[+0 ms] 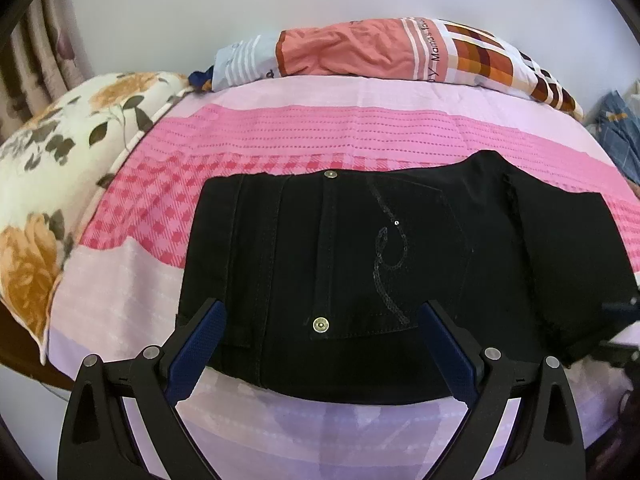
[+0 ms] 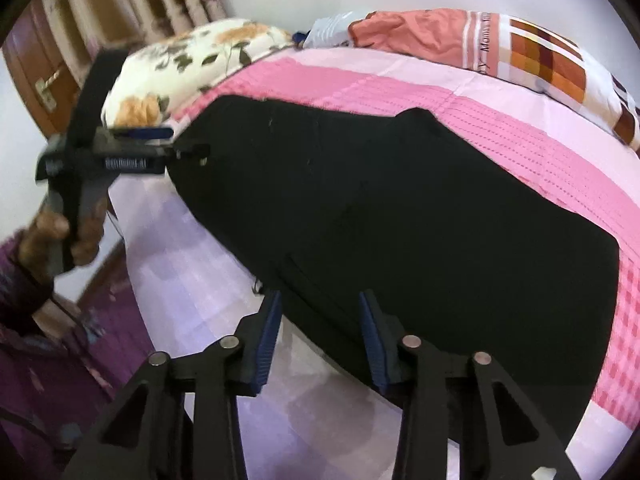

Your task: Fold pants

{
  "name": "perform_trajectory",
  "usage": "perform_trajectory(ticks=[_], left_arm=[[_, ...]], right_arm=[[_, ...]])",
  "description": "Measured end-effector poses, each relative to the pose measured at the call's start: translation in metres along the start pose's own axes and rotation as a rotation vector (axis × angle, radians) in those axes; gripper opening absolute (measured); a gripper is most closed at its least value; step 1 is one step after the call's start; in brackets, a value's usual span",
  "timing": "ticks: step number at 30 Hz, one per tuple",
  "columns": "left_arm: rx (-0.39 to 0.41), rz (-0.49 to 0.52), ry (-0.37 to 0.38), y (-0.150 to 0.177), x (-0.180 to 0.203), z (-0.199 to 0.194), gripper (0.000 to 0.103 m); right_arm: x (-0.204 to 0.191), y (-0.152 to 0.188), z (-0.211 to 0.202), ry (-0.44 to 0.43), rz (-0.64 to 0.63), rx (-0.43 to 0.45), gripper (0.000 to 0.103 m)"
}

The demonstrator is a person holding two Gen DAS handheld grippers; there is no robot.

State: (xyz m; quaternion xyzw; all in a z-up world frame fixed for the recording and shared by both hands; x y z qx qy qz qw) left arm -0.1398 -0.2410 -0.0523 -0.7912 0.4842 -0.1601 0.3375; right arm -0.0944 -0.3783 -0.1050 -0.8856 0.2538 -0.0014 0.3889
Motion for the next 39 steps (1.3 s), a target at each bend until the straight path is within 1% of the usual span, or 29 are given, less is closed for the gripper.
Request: perform_trajectory(ticks=[3,4,5,7,10,18,19,22,23,26,28,33,39], left_arm=[[-0.021,-0.009,0.005,0.003,-0.001,0.004,0.096],[-0.023,-0.012,0.004,0.004,-0.002,0.005,0.096],[-0.025,-0.016,0.005,0.004,-0.003,0.005,0.096],[-0.028,-0.023,0.008,0.005,-0.003,0.006,0.096],[-0.032,-0.031,0.011,0.005,-0.004,0.006,0.096],[-0.049,-0.044,0.013,0.009,-0.007,0.011,0.096],[-0.05,-0.045,0.014,0.009,-0.007,0.011,0.096],[-0.051,-0.052,0.013,0.009,-0.009,0.012,0.096],[-0.051,-0.053,0.012,0.009,-0.009,0.012,0.096],[-0.05,-0.058,0.012,0.009,-0.01,0.012,0.096],[-0.052,-0.063,0.012,0.009,-0.011,0.013,0.096],[-0.055,-0.064,0.011,0.009,-0.012,0.013,0.096],[-0.057,-0.059,0.007,0.01,-0.012,0.013,0.096]], right_arm=[[0.0,0.001,0.003,0.053,-0.048,-0.007,0.037],[0.001,0.0,0.004,0.053,-0.052,-0.004,0.034],[0.001,-0.002,0.005,0.058,-0.056,-0.006,0.029],[0.003,-0.002,0.011,0.085,-0.089,-0.028,0.027],[-0.004,-0.003,0.016,0.067,-0.119,-0.041,0.027],[-0.003,-0.001,0.024,0.039,-0.11,-0.06,0.027],[-0.003,-0.001,0.025,0.042,-0.109,-0.063,0.026],[0.0,-0.005,0.026,0.047,-0.079,-0.057,0.012],[0.003,-0.007,0.025,0.04,-0.052,-0.052,0.009],[0.007,-0.009,0.023,0.025,-0.012,-0.045,0.006],[0.007,-0.012,0.018,0.017,0.012,-0.028,0.006],[-0.002,-0.016,0.003,-0.002,-0.011,-0.01,0.006],[-0.011,-0.002,0.003,-0.001,-0.043,-0.047,0.006]])
Point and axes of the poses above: each gripper's, at about its wrist camera, not at the fingertips, and z roughly the way its jaws point, x to its right, y to its underside, the point moved 9 cm from there along z, roughly the way its jaws point, and after that the axes turned 7 degrees about x, right-handed, at the moved point
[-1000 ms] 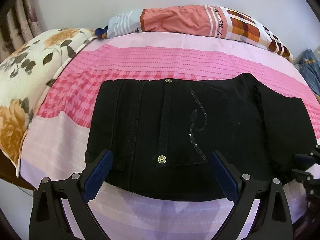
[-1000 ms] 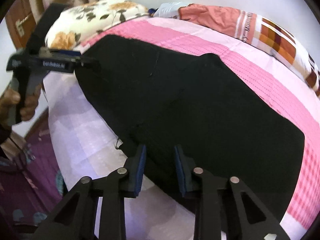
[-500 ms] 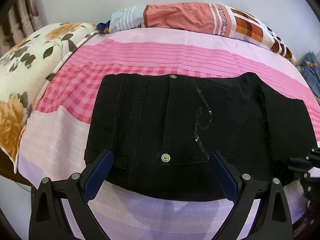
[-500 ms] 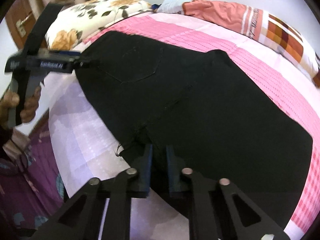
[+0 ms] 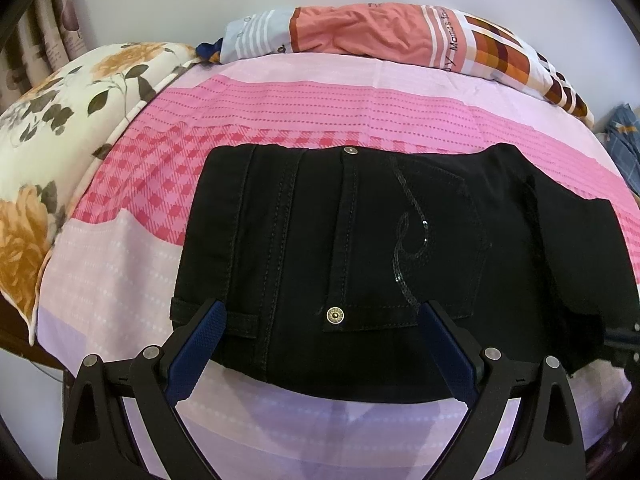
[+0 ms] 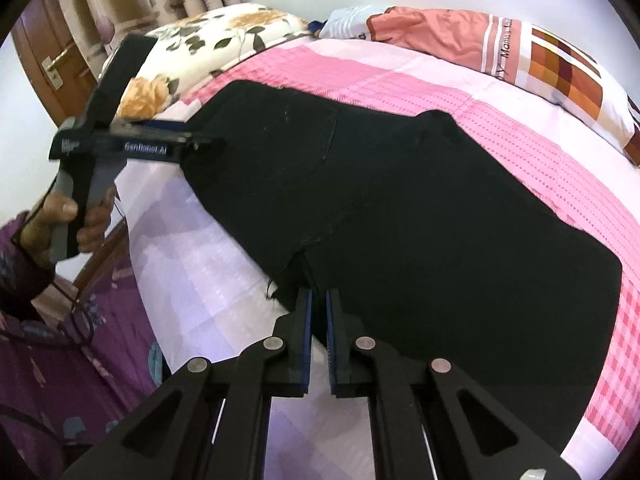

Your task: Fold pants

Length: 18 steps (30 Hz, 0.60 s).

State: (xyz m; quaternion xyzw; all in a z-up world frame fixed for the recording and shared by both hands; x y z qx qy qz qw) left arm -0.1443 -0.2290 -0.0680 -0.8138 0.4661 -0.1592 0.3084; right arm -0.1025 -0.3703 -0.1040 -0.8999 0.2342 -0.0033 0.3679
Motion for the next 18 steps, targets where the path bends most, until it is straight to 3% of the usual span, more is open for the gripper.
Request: perform_trajectory(ticks=[3,5,9,14,18], left_arm=[[0.001,0.005,-0.001,0.0,0.0,0.001,0.096],[-0.001,0.007,0.0,0.001,0.0,0.001,0.096],[-0.002,0.002,0.009,0.0,0.001,0.0,0.096],[0.0,0.006,0.046,-0.001,0.01,-0.003,0.096],[0.01,0.029,0.134,-0.007,0.031,-0.014,0.096]], right_arm=[[-0.001,0.002,0.006,-0.017,0.011,-0.003,0.008],[-0.004,0.0,0.004,-0.031,0.004,0.004,0.015],[-0.005,-0.007,-0.015,-0.147,0.079,0.052,0.033],[0.06,-0.022,-0.044,-0.018,0.179,0.121,0.034],[0.112,-0.029,-0.063,0.005,0.297,0.156,0.034]])
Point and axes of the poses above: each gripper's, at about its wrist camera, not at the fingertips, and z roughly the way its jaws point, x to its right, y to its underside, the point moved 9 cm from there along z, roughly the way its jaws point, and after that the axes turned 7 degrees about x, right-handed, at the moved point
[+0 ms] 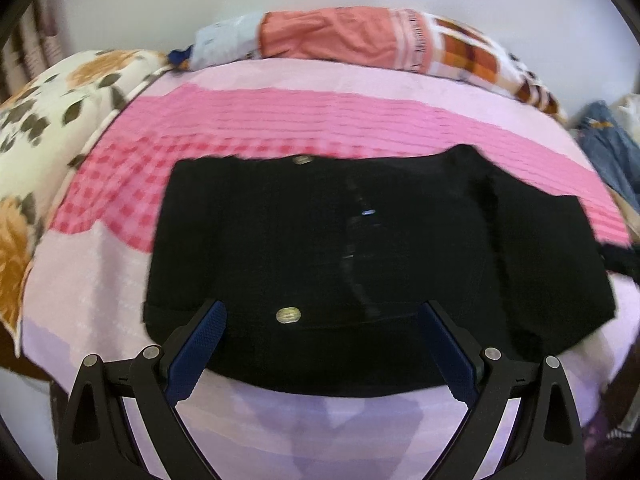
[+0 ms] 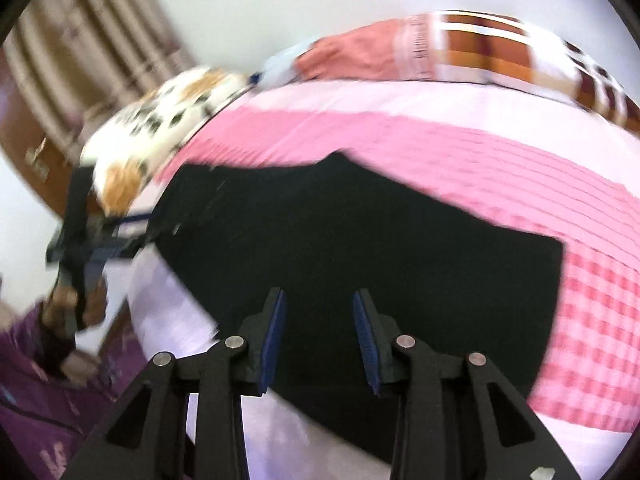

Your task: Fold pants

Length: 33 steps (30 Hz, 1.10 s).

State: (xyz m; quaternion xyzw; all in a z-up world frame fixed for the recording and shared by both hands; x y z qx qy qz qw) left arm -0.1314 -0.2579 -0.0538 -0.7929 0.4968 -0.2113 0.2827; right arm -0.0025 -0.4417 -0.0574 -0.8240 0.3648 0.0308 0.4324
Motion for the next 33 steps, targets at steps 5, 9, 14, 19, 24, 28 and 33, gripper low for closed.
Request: perform_trajectory(ticks=[5,9,14,19,24,28,33], left_arm=[[0.032,0.059,0.226,-0.019,0.053,-0.01,0.096],[0.034,0.105,0.403,-0.042,0.102,0.001,0.096],[-0.041,0.069,0.599,-0.069,0.143,0.042,0.096],[-0.149,0.106,0.619,-0.071,0.166,0.081,0.094],[-0.218,0.165,0.629,-0.06,0.185,0.102,0.088],[-0.277,0.149,0.642,-0.052,0.191,0.113,0.068],[-0.264,0.173,0.644,-0.046,0.194,0.112,0.012]], right_arm=[[0.046,-0.012,-0.021,0.025,0.122,0.063,0.048],[0.057,0.0,-0.023,-0.007,0.209,0.083,0.053],[0.062,0.013,-0.025,-0.028,0.253,0.103,0.053],[0.072,0.018,-0.024,-0.062,0.324,0.118,0.053],[0.08,0.018,-0.023,-0.091,0.38,0.128,0.056],[0.078,0.017,-0.021,-0.105,0.392,0.133,0.06],[0.076,0.015,-0.021,-0.128,0.424,0.149,0.065]])
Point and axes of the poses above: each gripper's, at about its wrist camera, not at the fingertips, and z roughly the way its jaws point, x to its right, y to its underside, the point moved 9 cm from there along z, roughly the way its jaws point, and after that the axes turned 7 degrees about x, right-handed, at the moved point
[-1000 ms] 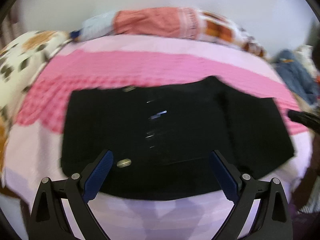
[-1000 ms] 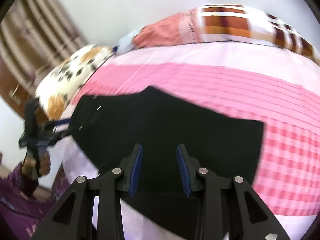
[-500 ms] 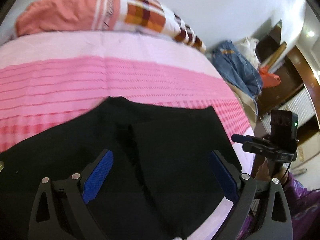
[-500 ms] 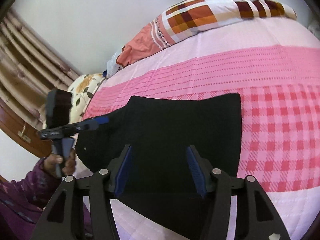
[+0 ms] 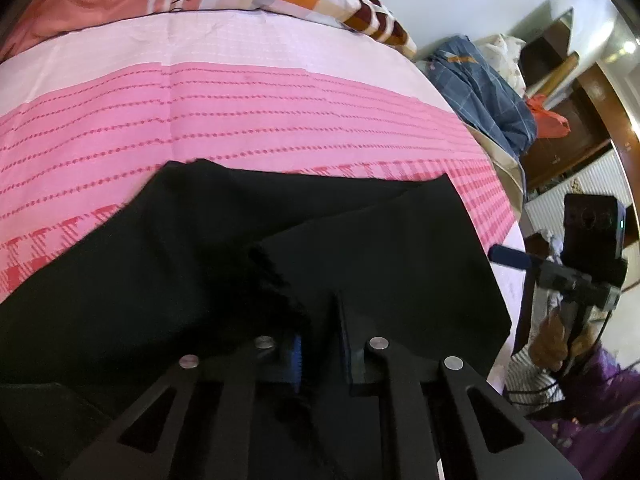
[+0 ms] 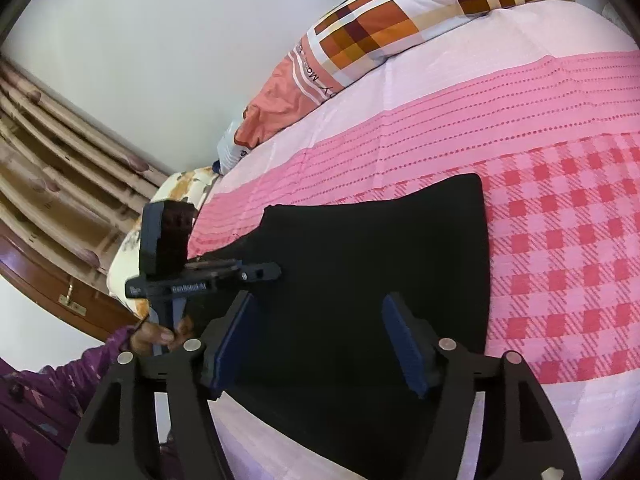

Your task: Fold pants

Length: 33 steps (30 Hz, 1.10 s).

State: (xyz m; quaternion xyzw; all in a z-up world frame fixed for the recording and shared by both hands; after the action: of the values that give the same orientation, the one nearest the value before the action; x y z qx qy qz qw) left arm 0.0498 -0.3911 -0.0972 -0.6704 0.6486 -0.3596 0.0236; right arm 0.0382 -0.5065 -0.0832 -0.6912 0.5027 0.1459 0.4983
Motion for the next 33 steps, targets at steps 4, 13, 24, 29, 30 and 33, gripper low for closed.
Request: perform_trajectory(ticks=[4,13,24,29,30,33], left_arm=[[0.011,0.073,-0.025,0.005,0.014,0.001,0.009],[0.111,0.054,-0.044,-0.019,0.014,-0.01,0.008],[0.086,-0.042,-0.022,-0.013,-0.001,-0.005,0.008],[0.089,-0.052,-0.02,-0.014,0.004,-0.012,0.009],[0.089,-0.052,-0.037,-0.014,0.003,-0.015,0.009],[0.107,-0.085,-0.033,-0.015,-0.002,-0.031,0.02]], right_arm=[[0.003,-0.001,0.001,-0.015,0.039,0.011,0.067],[0.01,0.0,-0.003,-0.019,0.077,0.028,0.067],[0.01,0.003,-0.005,-0.022,0.097,0.026,0.068],[0.006,0.003,-0.005,-0.026,0.097,0.028,0.068],[0.005,0.003,-0.004,-0.031,0.096,0.025,0.068],[-0.005,0.01,-0.004,-0.049,0.076,0.005,0.068]])
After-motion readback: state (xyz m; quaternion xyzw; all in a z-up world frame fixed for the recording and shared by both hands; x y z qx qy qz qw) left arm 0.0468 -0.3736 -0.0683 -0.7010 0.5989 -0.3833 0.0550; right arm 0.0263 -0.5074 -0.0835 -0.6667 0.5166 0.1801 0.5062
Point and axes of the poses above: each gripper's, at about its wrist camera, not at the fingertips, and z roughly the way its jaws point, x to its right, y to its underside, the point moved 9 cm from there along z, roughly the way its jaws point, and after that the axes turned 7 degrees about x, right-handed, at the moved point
